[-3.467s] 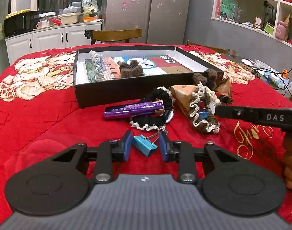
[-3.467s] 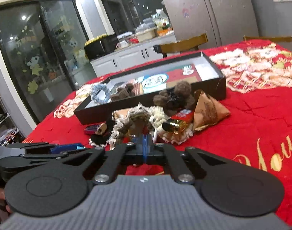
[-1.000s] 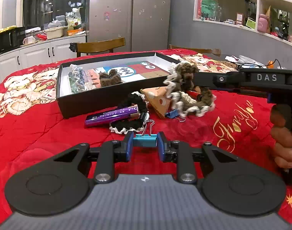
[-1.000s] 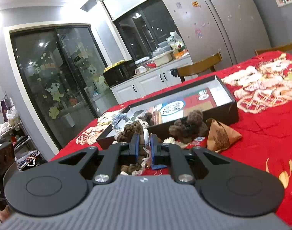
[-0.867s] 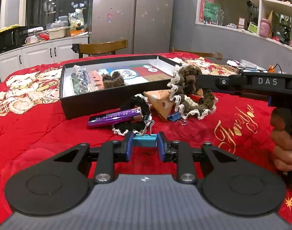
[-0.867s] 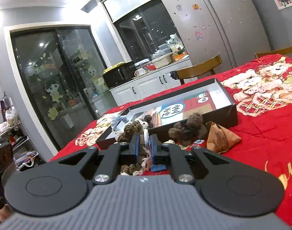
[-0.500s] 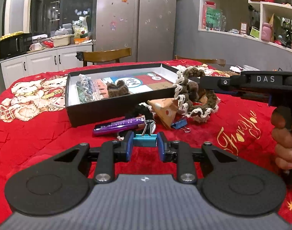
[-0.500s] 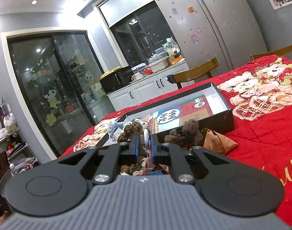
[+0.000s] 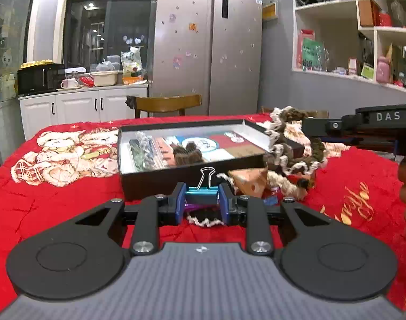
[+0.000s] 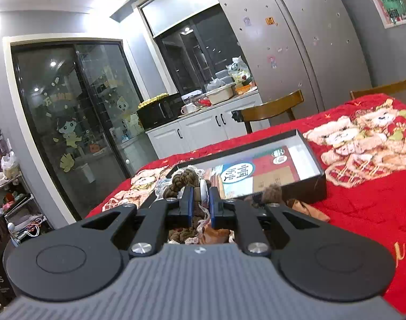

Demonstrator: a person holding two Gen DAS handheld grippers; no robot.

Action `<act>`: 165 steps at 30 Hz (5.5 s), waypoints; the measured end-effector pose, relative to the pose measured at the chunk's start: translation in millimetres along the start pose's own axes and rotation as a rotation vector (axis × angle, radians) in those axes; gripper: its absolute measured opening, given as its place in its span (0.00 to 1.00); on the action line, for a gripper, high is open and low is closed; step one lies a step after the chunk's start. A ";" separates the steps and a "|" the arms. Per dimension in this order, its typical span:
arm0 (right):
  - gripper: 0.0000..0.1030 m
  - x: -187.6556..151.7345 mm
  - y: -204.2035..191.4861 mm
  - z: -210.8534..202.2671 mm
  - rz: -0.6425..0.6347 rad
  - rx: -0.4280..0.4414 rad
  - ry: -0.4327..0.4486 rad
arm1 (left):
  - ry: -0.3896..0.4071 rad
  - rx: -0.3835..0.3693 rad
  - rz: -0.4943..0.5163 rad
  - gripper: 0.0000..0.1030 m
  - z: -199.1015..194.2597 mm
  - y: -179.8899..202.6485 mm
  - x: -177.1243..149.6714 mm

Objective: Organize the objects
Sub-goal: 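Carry the binder clip and brown hair tie over the open box, then open both tools to release the binder clip and hair tie into the box, then move both tools back toward the remaining items beside the box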

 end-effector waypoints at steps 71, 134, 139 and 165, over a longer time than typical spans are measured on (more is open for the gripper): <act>0.14 88.3 132.1 135.3 0.290 -0.124 -0.284 | -0.289 -0.023 0.034 0.30 214.8 38.2 137.4; 0.82 108.0 -11.7 -10.9 0.039 -0.028 0.081 | 0.055 -0.017 -0.010 0.75 -8.6 3.0 160.1; 0.82 57.8 -27.9 -25.7 0.034 -0.036 0.090 | 0.021 -0.009 -0.021 0.75 -21.9 -1.9 99.8; 0.67 -44.9 -3.6 67.9 -0.035 -0.182 -0.303 | -0.251 0.006 -0.063 0.76 90.5 -27.3 25.9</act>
Point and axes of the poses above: each gripper's, at about its wrist camera, not at the fingertips, and z roughly the way its jaws point, y to its right, x to its top, the point moved 3 cm from there along z, roughly the way its jaws point, and after that the axes turned 13 degrees about -y, right-handed, at the moved point
